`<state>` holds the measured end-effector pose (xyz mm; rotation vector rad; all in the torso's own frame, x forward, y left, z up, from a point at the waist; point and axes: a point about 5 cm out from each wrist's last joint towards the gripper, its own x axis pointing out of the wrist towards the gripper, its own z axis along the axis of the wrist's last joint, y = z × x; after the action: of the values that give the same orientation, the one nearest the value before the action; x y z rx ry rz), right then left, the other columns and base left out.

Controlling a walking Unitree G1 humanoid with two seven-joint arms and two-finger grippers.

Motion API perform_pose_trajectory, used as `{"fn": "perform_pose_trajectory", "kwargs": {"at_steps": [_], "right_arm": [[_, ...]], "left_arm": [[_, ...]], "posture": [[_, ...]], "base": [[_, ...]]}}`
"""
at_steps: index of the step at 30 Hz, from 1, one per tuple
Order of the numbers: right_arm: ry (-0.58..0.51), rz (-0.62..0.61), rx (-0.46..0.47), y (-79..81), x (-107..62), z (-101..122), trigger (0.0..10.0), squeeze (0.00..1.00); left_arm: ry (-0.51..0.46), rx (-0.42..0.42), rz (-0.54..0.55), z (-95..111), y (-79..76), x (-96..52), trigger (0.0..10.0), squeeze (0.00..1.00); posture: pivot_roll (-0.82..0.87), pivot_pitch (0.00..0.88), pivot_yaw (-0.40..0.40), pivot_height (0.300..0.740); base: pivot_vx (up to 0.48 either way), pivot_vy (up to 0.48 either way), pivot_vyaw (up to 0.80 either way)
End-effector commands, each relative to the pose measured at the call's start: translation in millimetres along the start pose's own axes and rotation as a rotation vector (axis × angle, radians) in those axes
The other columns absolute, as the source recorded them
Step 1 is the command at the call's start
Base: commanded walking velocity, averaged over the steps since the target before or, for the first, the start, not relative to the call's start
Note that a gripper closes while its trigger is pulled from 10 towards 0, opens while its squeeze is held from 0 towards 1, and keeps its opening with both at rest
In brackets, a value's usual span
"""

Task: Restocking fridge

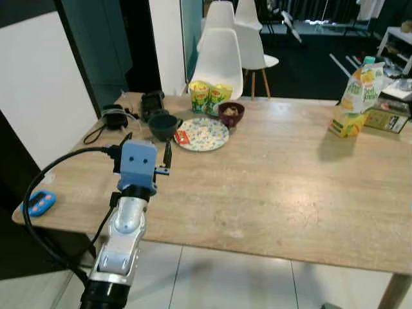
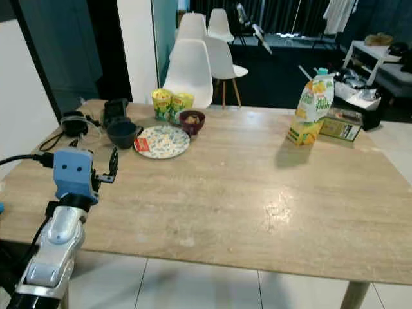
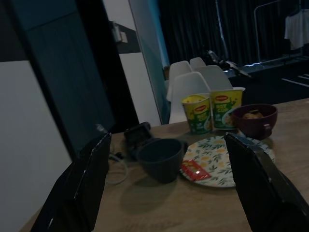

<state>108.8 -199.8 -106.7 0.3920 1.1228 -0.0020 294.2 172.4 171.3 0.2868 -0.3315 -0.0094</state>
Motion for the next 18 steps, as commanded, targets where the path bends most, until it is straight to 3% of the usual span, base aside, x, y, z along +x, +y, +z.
{"fn": "perform_pose_trajectory", "kwargs": {"at_steps": [1, 18], "right_arm": [[-0.002, -0.008, -0.008, -0.5, 0.1, 1.4, 10.0, 0.0], [0.018, -0.012, -0.006, -1.0, -1.1, -8.2, 10.0, 0.0]], "left_arm": [[-0.002, -0.006, -0.01, 2.7, -6.4, 1.2, 10.0, 0.0], [-0.002, 0.025, -0.052, 7.7, -14.6, 0.9, 10.0, 0.0]], "posture": [[0.13, 0.0, -0.018, 0.74], [0.12, 0.0, -0.013, 0.74]], "base": [[0.352, 0.0, 0.0], [0.334, 0.0, 0.0]]}}
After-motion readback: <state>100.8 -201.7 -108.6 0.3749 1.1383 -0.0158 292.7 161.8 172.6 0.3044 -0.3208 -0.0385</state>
